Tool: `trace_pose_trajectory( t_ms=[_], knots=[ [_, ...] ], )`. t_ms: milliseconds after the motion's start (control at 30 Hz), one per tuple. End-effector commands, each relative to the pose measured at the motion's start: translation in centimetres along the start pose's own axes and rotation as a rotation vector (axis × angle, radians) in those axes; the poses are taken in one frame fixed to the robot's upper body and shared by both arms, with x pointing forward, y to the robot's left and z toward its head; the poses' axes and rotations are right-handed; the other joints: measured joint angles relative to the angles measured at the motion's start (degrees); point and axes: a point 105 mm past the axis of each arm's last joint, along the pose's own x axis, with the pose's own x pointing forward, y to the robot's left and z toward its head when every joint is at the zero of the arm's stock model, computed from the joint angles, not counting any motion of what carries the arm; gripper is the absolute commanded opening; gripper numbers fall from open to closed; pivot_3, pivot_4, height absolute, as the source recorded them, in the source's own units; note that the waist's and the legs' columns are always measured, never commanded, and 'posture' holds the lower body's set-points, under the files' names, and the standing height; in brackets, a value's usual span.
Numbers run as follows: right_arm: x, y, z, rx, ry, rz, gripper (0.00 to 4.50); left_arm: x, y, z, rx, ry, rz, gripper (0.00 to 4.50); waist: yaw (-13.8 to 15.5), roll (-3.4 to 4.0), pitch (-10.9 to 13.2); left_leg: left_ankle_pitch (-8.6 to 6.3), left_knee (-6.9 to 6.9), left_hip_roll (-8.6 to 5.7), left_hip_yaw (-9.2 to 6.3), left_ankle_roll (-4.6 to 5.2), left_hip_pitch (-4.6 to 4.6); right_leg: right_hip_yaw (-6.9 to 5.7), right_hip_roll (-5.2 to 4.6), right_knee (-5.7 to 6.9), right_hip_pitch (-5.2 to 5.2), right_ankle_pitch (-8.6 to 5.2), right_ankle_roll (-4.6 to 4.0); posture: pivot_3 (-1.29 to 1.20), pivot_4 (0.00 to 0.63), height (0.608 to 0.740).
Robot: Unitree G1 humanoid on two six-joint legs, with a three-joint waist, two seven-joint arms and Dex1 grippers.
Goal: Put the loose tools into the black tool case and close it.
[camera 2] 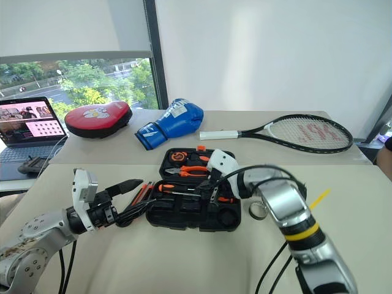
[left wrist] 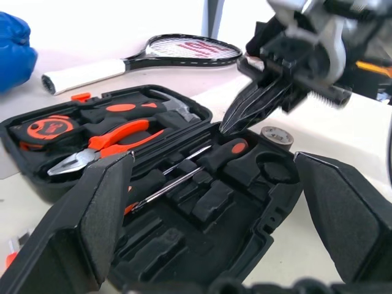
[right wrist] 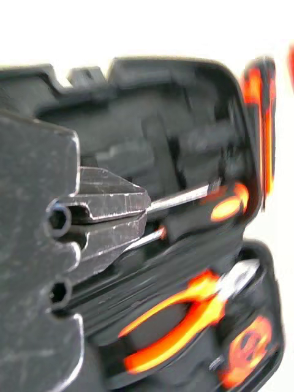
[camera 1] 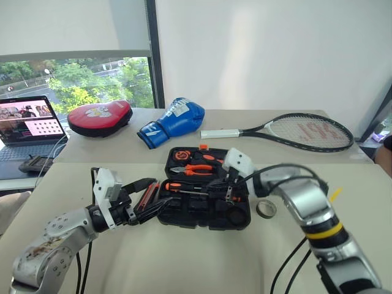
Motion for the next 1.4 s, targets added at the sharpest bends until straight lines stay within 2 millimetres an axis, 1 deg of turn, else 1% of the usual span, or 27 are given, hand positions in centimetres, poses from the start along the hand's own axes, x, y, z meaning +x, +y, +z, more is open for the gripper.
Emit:
trace_pose_trajectory(
  t_ms=[33, 67, 167, 233, 267, 333, 367, 400, 467, 533, 600, 633, 667, 700, 767, 833, 867, 900, 1000, 1033, 1067, 1133, 1167, 1233, 1267, 1367, 1400],
  knots=[
    [0.6, 0.1, -1.7, -0.037, 0.028, -0.131, 0.06, -1.1, 0.9, -0.2, 0.016, -0.009, 0.033, 4.50, 0.01, 0.01, 0.00, 0.00, 0.00, -0.01, 0.01, 0.00, 0.00, 0.00, 0.06, 0.00, -0.01, 0.00, 0.00, 0.00, 0.150, 0.740],
    [1.2, 0.5, -3.0, -0.025, 0.064, -0.141, 0.06, -1.3, 1.3, -0.3, 0.014, -0.006, 0.041, 4.50, -0.01, 0.01, 0.00, 0.00, 0.00, -0.01, 0.01, 0.00, 0.09, -0.02, 0.25, -0.01, 0.07, -0.01, -0.01, 0.00, 0.150, 0.740],
    [2.4, 0.5, -5.0, -0.055, 0.133, -0.171, 0.06, -1.9, 1.7, -0.7, 0.013, -0.001, 0.052, 4.50, -0.49, -0.04, -0.04, 0.00, -0.01, 0.00, 0.09, 0.00, 0.23, 0.03, 0.42, 0.02, 0.16, -0.03, -0.04, 0.00, 0.150, 0.740],
    [3.5, 1.3, -6.7, -0.067, 0.205, -0.131, 0.06, -2.4, 1.8, -1.1, 0.018, 0.011, 0.051, 4.50, -0.69, -0.09, -0.07, -0.06, 0.00, 0.07, 0.12, 0.10, 0.44, 0.05, 0.52, -0.02, 0.34, 0.00, -0.12, 0.00, 0.150, 0.740],
    [3.7, 1.5, -7.3, -0.071, 0.230, -0.116, 0.06, -2.5, 1.8, -1.2, 0.019, 0.014, 0.050, 4.50, -0.84, -0.09, -0.07, -0.15, 0.00, 0.09, 0.12, 0.27, 0.60, 0.05, 0.54, -0.02, 0.48, -0.02, -0.18, 0.00, 0.150, 0.740],
    [4.0, 2.2, -8.8, -0.059, 0.298, -0.062, 0.06, -2.9, 1.9, -1.5, 0.023, 0.023, 0.053, 4.50, -0.87, -0.12, -0.10, -0.20, -0.03, 0.24, 0.11, 0.33, 1.36, 0.03, 0.60, -0.05, 1.03, -0.34, -0.66, 0.00, 0.150, 0.740],
    [4.1, 2.3, -9.3, -0.076, 0.319, -0.043, 0.06, -3.1, 2.0, -1.7, 0.024, 0.028, 0.059, 4.50, -0.83, -0.14, -0.14, -0.20, -0.04, 0.33, 0.11, 0.33, 1.52, 0.01, 0.58, -0.05, 1.09, -0.39, -0.70, 0.00, 0.150, 0.740],
    [4.2, 2.4, -9.5, -0.090, 0.332, -0.031, 0.06, -3.3, 2.1, -1.8, 0.025, 0.032, 0.063, 4.50, -0.77, -0.14, -0.22, -0.21, -0.05, 0.48, 0.11, 0.31, 1.65, 0.02, 0.53, -0.05, 1.14, -0.57, -0.44, 0.00, 0.150, 0.740],
    [4.3, 3.6, -10.5, -0.127, 0.394, 0.065, 0.06, -3.6, 2.3, -2.5, 0.019, 0.054, 0.082, 4.50, -0.57, -0.46, -0.51, -0.27, -0.06, 0.68, 0.11, 0.03, 1.76, -0.02, 0.61, 0.00, 1.16, -0.58, -0.46, 0.00, 0.150, 0.740],
    [4.2, 4.4, -11.4, -0.151, 0.451, 0.127, 0.06, -3.7, 2.4, -3.0, 0.006, 0.072, 0.104, 4.50, -0.39, -0.55, -0.60, -0.24, -0.06, 0.82, 0.12, -0.02, 1.87, -0.04, 0.70, 0.00, 1.21, -0.58, -0.54, 0.00, 0.150, 0.740],
    [4.3, 5.0, -11.9, -0.186, 0.482, 0.165, 0.06, -3.9, 2.5, -3.2, 0.015, 0.083, 0.113, 4.50, -0.02, -0.66, -0.78, -0.23, -0.20, 0.85, 0.12, -0.04, 1.91, -0.03, 0.68, -0.01, 1.20, -0.58, -0.57, 0.00, 0.150, 0.740],
    [4.4, 5.0, -11.9, -0.207, 0.493, 0.167, 0.06, -4.0, 2.7, -3.3, 0.004, 0.078, 0.128, 4.50, 0.17, -0.75, -0.97, -0.20, -0.45, 0.83, 0.13, -0.09, 1.97, -0.04, 0.62, -0.08, 1.21, -0.46, -0.82, 0.00, 0.150, 0.740],
    [4.5, 5.1, -11.9, -0.218, 0.500, 0.176, 0.06, -4.1, 2.8, -3.3, -0.005, 0.076, 0.141, 4.50, 0.23, -0.87, -1.11, -0.18, -0.61, 0.79, 0.14, -0.10, 2.06, -0.04, 0.59, -0.08, 1.21, -0.42, -0.84, 0.00, 0.150, 0.740],
    [4.7, 5.3, -11.8, -0.231, 0.502, 0.185, 0.06, -4.1, 2.9, -3.3, -0.007, 0.075, 0.148, 4.50, 0.24, -1.08, -1.30, -0.17, -0.77, 0.78, 0.16, -0.12, 2.15, -0.03, 0.57, -0.08, 1.22, -0.43, -0.84, 0.00, 0.150, 0.740],
    [5.1, 5.4, -11.1, -0.240, 0.477, 0.178, 0.06, -4.1, 2.9, -3.2, -0.003, 0.076, 0.148, 4.50, 0.15, -1.20, -1.40, -0.22, -0.95, 0.85, 0.16, -0.26, 2.25, -0.03, 0.56, -0.10, 1.24, -0.46, -0.91, 0.00, 0.150, 0.740],
    [5.5, 5.3, -9.0, -0.214, 0.388, 0.157, 0.06, -4.0, 2.9, -3.1, 0.001, 0.075, 0.149, 4.50, -0.17, -1.21, -1.41, -0.24, -1.02, 0.90, 0.13, -0.35, 2.27, 0.00, 0.56, -0.08, 1.22, -0.64, -1.21, 0.00, 0.150, 0.740],
    [5.5, 5.3, -7.7, -0.188, 0.328, 0.146, 0.06, -4.0, 2.9, -3.1, 0.002, 0.075, 0.150, 4.50, -0.29, -1.21, -1.41, -0.39, -1.02, 0.94, 0.14, -0.64, 2.27, 0.03, 0.56, -0.06, 1.20, -0.76, -1.42, 0.00, 0.150, 0.740],
    [5.3, 5.3, -5.3, -0.118, 0.218, 0.138, 0.06, -4.1, 2.9, -3.0, 0.004, 0.074, 0.151, 4.50, -0.37, -1.21, -1.41, -0.51, -1.02, 0.98, 0.14, -0.86, 2.26, 0.07, 0.53, -0.06, 1.17, -0.76, -1.43, 0.00, 0.150, 0.740],
    [4.1, 5.1, -0.6, -0.013, 0.001, 0.107, 0.06, -4.1, 2.9, -2.8, 0.004, 0.073, 0.154, 4.50, -0.25, -1.09, -1.28, -0.48, -1.12, 1.04, 0.08, -0.94, 2.16, -0.02, 0.55, 0.01, 1.06, -0.75, -1.40, 0.00, 0.150, 0.740],
    [3.8, 4.9, 0.5, -0.003, -0.045, 0.088, 0.06, -4.1, 2.9, -2.8, 0.003, 0.072, 0.154, 4.50, -0.31, -1.13, -1.24, -0.46, -1.14, 1.04, 0.08, -0.93, 2.01, -0.02, 0.56, 0.05, 1.03, -0.69, -1.30, 0.00, 0.150, 0.740],
    [3.6, 4.7, 1.3, 0.010, -0.078, 0.066, 0.06, -4.1, 2.9, -2.8, 0.002, 0.072, 0.153, 4.50, -0.47, -0.94, -1.09, -0.34, -1.15, 1.04, 0.05, -0.80, 1.77, -0.03, 0.58, 0.06, 0.86, -0.66, -1.27, 0.00, 0.150, 0.740],
    [3.9, 4.5, 1.9, 0.013, -0.095, 0.030, 0.06, -3.9, 2.8, -2.6, -0.004, 0.064, 0.151, 4.50, -0.65, -0.59, -0.86, -0.20, -1.17, 1.01, 0.08, -0.79, 1.12, 0.04, 0.58, 0.22, 0.09, -0.64, -1.27, 0.00, 0.150, 0.740],
    [4.3, 4.5, 2.0, 0.009, -0.094, 0.015, 0.06, -3.7, 2.8, -2.5, -0.005, 0.062, 0.151, 4.50, -0.58, -0.55, -0.82, -0.14, -1.20, 0.99, 0.06, -0.88, 0.88, 0.01, 0.58, 0.38, -0.15, -0.63, -1.28, 0.00, 0.150, 0.740],
    [5.7, 4.4, 1.5, 0.002, -0.074, -0.034, 0.06, -3.3, 2.8, -2.2, 0.000, 0.058, 0.146, 4.50, -0.35, -0.51, -0.77, 0.13, -1.21, 0.97, 0.07, -1.41, 0.50, -0.07, 0.63, 0.63, -0.65, -0.70, -1.39, 0.00, 0.150, 0.740],
    [6.3, 4.5, 1.1, -0.010, -0.060, -0.045, 0.06, -3.2, 2.8, -2.1, 0.001, 0.056, 0.145, 4.50, -0.32, -0.51, -0.75, 0.19, -1.22, 0.95, 0.08, -1.50, 0.30, -0.09, 0.69, 0.67, -0.88, -0.72, -1.41, 0.00, 0.150, 0.740],
    [7.7, 4.8, 0.1, -0.023, -0.017, -0.059, 0.06, -3.0, 2.9, -1.8, 0.003, 0.053, 0.144, 4.50, -0.32, -0.51, -0.72, 0.19, -1.20, 0.90, 0.10, -1.47, 0.23, -0.15, 0.76, 0.67, -0.89, -0.72, -1.41, 0.00, 0.150, 0.740],
    [8.2, 4.9, -0.4, -0.039, 0.005, -0.060, 0.06, -3.0, 2.9, -1.7, 0.004, 0.053, 0.144, 4.50, -0.38, -0.53, -0.72, 0.10, -1.18, 0.87, 0.14, -1.29, 0.27, -0.15, 0.77, 0.66, -0.85, -0.73, -1.41, 0.00, 0.150, 0.740]
  ],
)
